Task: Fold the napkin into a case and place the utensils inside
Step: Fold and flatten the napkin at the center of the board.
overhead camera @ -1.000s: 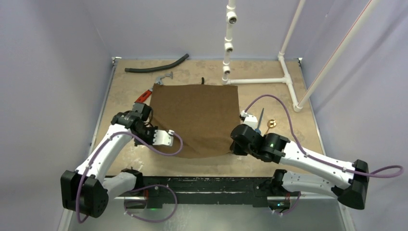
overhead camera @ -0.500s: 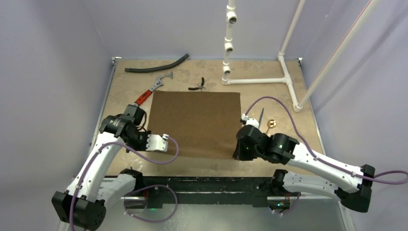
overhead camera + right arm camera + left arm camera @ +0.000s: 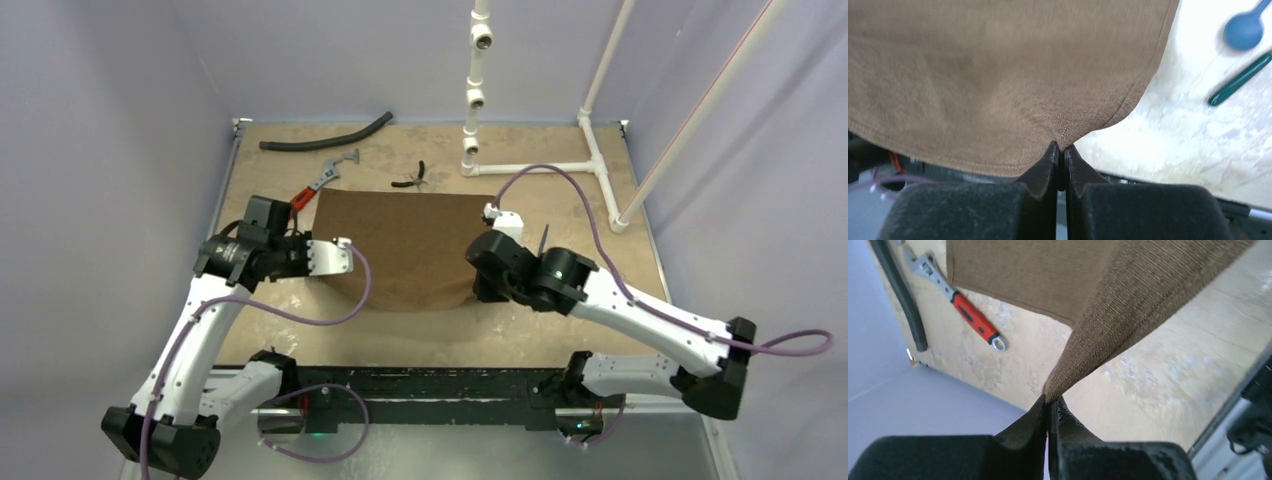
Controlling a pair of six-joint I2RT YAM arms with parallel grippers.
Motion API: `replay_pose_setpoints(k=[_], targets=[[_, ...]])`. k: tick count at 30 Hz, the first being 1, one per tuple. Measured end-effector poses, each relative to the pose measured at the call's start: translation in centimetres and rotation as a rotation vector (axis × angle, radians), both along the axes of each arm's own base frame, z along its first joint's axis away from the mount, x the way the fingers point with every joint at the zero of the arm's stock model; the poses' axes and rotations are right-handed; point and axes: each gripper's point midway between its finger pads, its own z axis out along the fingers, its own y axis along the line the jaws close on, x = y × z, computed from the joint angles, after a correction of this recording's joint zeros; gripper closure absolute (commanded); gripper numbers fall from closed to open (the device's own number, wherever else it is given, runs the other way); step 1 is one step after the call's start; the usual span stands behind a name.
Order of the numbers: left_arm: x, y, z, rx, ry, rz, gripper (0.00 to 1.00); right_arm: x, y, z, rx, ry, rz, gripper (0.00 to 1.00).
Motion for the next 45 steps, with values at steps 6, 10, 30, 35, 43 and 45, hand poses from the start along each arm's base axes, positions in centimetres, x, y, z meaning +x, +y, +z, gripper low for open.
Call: replay_pose_setpoints(k=[6,10,30,35,43,45], targets=[[5.8,0.9,-3.9,0.051,-0.049,0.176,1.00,7.8,0.9,0.3,-0.052,-0.117,-0.098,1.00],[9.7,0.9,-6.8,0.073,-0.054,0.278,1.00,12.8,0.1,-0.3,-0.093,-0.162,-0.159,1.00],[19.9,-0.2,-12.4,0.138,-0.167,0.543,1.00,22.0,-1.0,-8.0,-0.221,-0.146,-0.169,0.99],[22.4,-0.6,-12.3,0.107,-0.195,0.652,1.00,23.3,-1.8,-9.9,-0.251,-0.119,-0.181,0.96],[22.3,0.1,-14.1,0.135,-0.189,0.720,0.20,25.0,-1.5,-11.3,-0.275,-0.113,-0.171,0.53],[22.3,0.2,-14.1,0.132,-0.200,0.727,0.17,25.4,-1.2,-11.2,-0.271,-0.121,-0.169,0.43]])
